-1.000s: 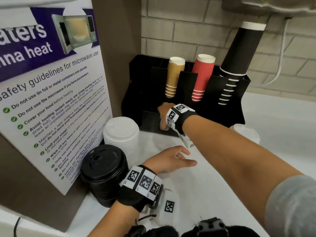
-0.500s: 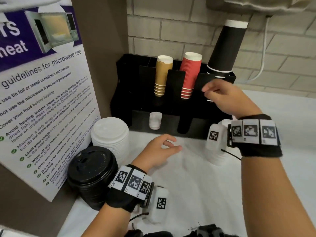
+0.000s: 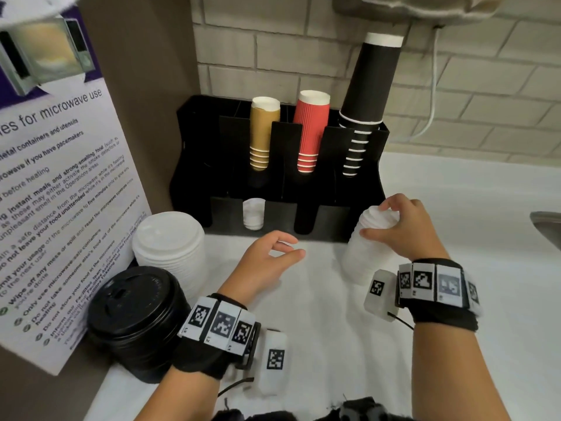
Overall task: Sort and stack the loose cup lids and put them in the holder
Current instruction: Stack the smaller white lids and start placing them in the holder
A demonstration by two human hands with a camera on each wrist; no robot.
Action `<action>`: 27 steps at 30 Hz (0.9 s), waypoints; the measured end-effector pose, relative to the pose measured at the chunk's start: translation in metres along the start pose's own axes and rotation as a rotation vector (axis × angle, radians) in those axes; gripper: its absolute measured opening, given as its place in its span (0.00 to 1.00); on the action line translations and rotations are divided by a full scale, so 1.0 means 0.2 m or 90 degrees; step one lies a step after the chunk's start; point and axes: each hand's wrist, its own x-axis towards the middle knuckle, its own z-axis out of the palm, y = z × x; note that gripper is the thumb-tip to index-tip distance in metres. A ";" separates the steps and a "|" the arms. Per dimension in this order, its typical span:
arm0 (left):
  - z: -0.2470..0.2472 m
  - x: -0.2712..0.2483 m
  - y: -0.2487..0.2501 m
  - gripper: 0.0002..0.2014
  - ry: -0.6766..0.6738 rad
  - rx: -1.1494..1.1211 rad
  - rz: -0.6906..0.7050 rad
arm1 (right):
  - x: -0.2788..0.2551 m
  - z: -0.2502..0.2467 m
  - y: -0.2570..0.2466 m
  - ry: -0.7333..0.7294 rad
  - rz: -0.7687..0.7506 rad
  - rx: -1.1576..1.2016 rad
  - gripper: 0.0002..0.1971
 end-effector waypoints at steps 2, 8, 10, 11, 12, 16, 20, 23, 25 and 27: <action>-0.01 0.00 0.00 0.07 -0.002 0.004 -0.002 | 0.00 0.01 0.01 0.005 0.005 0.008 0.26; -0.02 -0.01 0.01 0.08 0.016 0.022 0.019 | 0.00 -0.03 -0.01 0.024 -0.005 -0.003 0.25; -0.02 -0.01 0.02 0.12 0.023 0.029 0.044 | -0.01 -0.06 -0.04 0.040 -0.037 0.017 0.25; -0.02 -0.02 0.03 0.16 0.023 0.025 0.066 | -0.02 -0.07 -0.08 0.043 -0.064 0.043 0.25; -0.01 -0.02 0.04 0.22 0.018 0.011 0.095 | -0.03 -0.07 -0.12 0.036 -0.094 0.085 0.26; 0.03 -0.03 0.08 0.42 -0.024 -0.095 0.190 | -0.11 0.00 -0.33 -0.130 -0.198 0.283 0.29; 0.05 -0.03 0.09 0.43 0.013 -0.180 0.255 | -0.16 0.09 -0.45 -0.280 -0.218 0.347 0.29; 0.04 -0.03 0.08 0.44 0.027 -0.180 0.264 | -0.15 0.09 -0.44 -0.332 -0.207 0.359 0.29; 0.01 -0.03 0.07 0.45 0.007 -0.178 0.259 | -0.14 0.07 -0.40 -0.382 -0.199 0.377 0.31; -0.01 -0.03 0.06 0.43 -0.011 -0.167 0.258 | -0.14 0.06 -0.38 -0.419 -0.199 0.396 0.32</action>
